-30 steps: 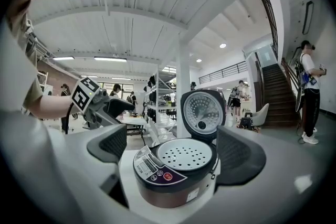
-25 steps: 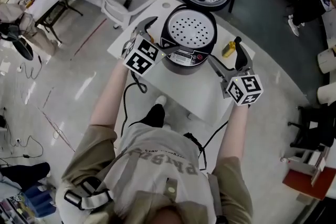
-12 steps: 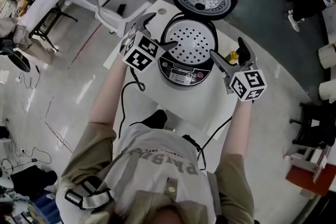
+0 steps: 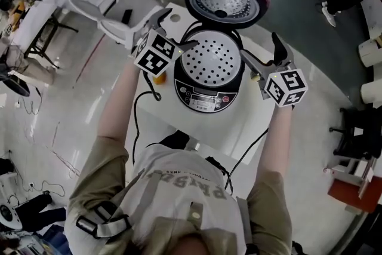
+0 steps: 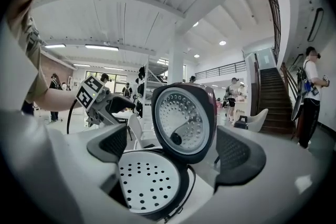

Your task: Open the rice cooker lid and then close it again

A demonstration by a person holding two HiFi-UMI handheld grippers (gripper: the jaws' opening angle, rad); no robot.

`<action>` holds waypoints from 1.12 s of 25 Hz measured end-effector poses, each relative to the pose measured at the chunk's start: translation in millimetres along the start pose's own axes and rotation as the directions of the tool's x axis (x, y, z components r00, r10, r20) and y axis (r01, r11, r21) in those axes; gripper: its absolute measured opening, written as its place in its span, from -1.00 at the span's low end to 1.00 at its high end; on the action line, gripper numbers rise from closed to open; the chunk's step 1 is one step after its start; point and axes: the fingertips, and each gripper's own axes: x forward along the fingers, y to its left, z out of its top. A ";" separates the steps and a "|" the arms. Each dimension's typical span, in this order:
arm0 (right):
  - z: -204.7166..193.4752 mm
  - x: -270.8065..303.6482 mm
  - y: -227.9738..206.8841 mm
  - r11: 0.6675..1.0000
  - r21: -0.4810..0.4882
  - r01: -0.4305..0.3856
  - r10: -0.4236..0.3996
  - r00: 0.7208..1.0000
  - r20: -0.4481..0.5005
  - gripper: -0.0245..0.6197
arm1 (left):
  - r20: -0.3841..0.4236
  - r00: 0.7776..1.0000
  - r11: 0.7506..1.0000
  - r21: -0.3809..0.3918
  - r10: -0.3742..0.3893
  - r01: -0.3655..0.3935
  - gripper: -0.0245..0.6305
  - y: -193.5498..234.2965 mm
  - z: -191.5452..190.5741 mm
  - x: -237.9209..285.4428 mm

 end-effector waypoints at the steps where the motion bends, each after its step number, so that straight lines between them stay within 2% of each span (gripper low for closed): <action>1: 1.1 4.1 -4.6 1.000 -0.007 0.001 -0.001 1.000 -0.005 0.64 | 0.000 1.000 1.000 0.002 -0.001 0.001 0.70 4.1 0.4 4.0; 18: 9.8 73.9 -65.7 0.996 -0.084 -0.009 0.002 0.996 -0.084 0.65 | -0.032 0.998 0.995 0.080 -0.048 0.051 0.70 56.2 6.7 68.8; 28: 18.9 99.5 -73.1 0.988 -0.141 -0.062 0.048 0.994 -0.102 0.65 | -0.052 0.996 0.986 0.143 -0.079 0.086 0.70 70.2 11.6 93.3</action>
